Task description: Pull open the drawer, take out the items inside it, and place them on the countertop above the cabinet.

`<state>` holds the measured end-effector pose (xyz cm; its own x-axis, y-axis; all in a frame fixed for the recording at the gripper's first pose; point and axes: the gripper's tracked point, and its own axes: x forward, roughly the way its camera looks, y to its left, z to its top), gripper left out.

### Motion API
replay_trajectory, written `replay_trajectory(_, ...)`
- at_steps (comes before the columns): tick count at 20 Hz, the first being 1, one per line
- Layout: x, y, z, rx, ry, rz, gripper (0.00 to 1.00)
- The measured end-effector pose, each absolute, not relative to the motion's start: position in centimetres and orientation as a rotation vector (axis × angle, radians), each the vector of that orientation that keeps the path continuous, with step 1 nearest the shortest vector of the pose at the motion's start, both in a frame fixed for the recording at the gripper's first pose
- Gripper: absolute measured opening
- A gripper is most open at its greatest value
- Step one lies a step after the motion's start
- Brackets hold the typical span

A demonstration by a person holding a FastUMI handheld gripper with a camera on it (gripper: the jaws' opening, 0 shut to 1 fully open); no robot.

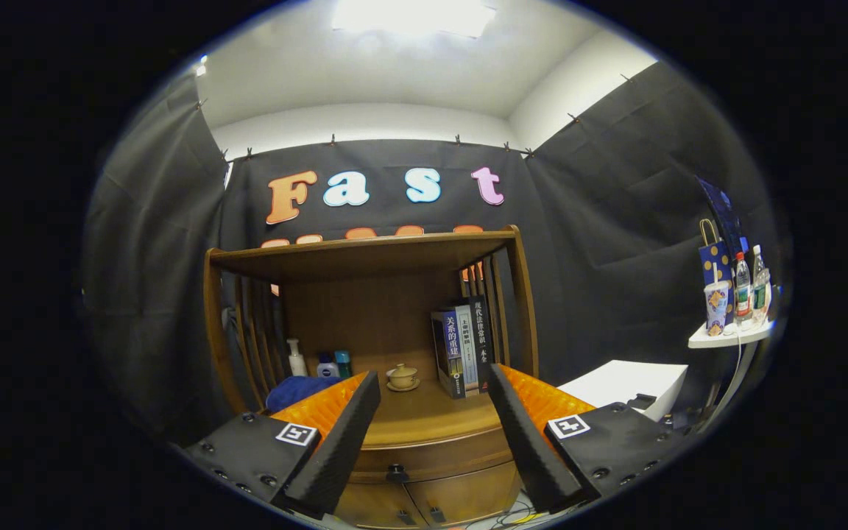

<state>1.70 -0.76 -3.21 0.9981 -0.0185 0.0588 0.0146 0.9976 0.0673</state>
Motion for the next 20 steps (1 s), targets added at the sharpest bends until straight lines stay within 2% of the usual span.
replay_trajectory(7,5.8,4.3,-14.3,0.106,-0.017,0.099,0.98)
replay_trajectory(15,11.8,5.5,-28.6,0.008,0.172,0.109,0.97)
replay_trajectory(20,12.9,4.8,-33.1,0.054,0.250,0.134,0.95)
